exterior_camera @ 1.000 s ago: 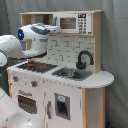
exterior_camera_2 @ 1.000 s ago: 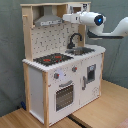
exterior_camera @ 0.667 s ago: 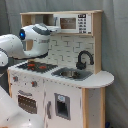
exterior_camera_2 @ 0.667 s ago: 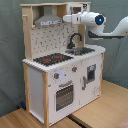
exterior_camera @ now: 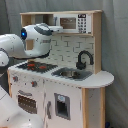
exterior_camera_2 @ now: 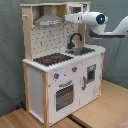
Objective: Play with the kitchen
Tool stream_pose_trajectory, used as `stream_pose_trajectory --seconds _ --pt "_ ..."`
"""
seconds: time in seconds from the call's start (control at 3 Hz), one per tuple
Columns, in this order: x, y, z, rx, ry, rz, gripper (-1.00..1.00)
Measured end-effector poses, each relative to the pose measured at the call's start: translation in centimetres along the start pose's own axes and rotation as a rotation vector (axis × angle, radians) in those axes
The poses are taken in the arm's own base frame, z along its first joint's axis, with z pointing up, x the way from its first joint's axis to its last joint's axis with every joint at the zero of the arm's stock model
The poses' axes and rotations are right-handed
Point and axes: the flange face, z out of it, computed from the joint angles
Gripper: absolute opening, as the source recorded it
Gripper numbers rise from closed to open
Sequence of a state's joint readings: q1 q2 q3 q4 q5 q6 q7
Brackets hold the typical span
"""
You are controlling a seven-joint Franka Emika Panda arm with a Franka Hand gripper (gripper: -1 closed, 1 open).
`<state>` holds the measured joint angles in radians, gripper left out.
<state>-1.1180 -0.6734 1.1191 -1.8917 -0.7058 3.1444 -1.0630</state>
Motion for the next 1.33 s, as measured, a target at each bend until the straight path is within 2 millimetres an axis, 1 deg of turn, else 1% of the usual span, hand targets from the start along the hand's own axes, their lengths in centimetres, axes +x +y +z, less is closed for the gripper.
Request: stream_pose_trajectory --seconds 0.33,1.33 --pt "-0.4 -0.2 -1.4 -0.003 0.014 0.007 -1.0" --pt "-2.0 -1.9 -4.8 -0.093 0.088 0.025 -1.0"
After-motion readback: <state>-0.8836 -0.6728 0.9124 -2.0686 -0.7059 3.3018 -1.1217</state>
